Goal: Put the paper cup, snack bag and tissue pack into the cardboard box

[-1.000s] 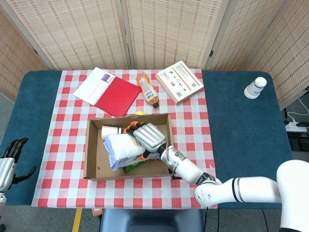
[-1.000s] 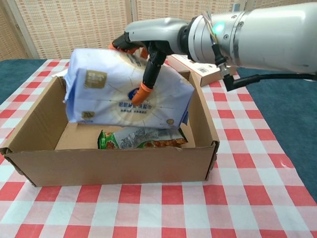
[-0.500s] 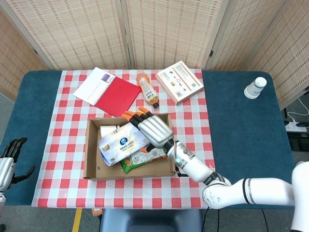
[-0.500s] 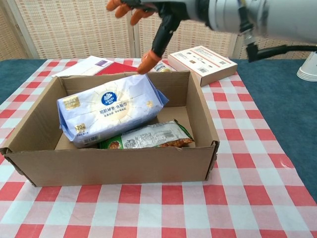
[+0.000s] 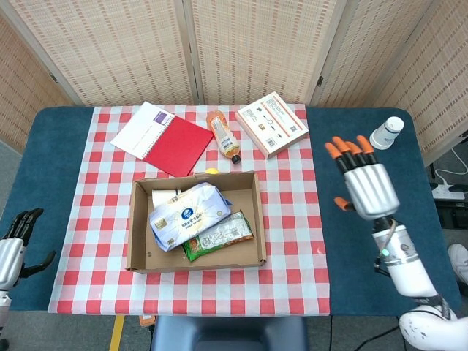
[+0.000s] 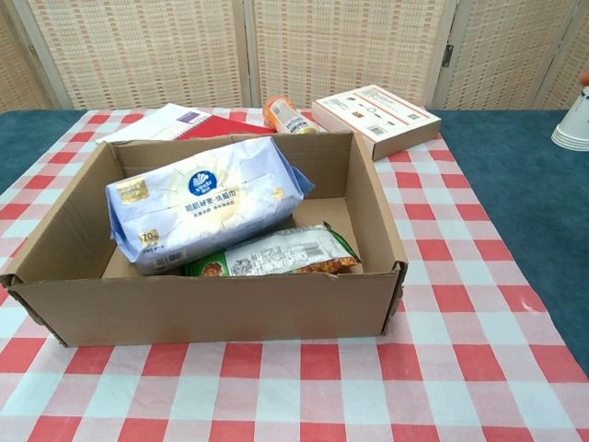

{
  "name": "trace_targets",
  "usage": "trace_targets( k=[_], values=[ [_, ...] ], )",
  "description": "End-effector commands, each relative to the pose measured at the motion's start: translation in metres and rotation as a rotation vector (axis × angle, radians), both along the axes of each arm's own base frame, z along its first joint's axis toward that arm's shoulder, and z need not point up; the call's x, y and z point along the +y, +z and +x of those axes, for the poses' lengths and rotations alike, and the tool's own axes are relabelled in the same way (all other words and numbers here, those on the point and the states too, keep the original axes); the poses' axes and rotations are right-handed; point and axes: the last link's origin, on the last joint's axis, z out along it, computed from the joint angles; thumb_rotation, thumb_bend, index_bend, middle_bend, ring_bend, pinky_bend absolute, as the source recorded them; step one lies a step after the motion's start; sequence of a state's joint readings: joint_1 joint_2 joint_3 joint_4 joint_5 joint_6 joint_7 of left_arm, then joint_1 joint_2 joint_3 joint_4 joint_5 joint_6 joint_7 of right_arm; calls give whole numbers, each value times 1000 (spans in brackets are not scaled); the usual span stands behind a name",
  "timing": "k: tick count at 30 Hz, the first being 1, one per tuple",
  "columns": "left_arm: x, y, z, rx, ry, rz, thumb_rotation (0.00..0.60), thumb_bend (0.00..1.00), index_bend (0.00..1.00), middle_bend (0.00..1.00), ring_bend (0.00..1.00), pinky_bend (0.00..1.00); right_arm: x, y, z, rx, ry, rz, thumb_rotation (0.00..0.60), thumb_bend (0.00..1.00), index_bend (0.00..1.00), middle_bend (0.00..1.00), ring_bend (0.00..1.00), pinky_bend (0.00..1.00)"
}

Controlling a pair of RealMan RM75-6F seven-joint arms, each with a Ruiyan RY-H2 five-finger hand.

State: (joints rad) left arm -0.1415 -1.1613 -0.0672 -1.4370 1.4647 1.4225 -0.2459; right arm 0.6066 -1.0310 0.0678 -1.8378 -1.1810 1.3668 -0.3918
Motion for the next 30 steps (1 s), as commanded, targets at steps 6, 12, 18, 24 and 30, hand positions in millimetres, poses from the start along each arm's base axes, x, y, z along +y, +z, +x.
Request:
trace_targets(
  k=[6,12,18,24,30],
  values=[
    [2,-3,-2,31,3,11,600,286,69,39,0,276,50,11,-119,14,-136,-101,600,0,0,0,0,0],
    [3,-4,-4,48,10,13,600,285,69,39,0,275,91,1,-156,35,-224,-99,600,0,0,0,0,0],
    [3,-4,-5,55,14,19,600,284,69,39,0,275,108,-10,-169,-9,-248,-72,600,0,0,0,0,0],
    [3,-2,-6,52,17,27,600,283,69,39,0,276,107,-14,-172,-15,-236,-75,600,0,0,0,0,0],
    [4,-5,-7,59,23,15,600,284,69,39,0,276,103,-16,-170,-22,-225,-74,600,0,0,0,0,0]
  ],
)
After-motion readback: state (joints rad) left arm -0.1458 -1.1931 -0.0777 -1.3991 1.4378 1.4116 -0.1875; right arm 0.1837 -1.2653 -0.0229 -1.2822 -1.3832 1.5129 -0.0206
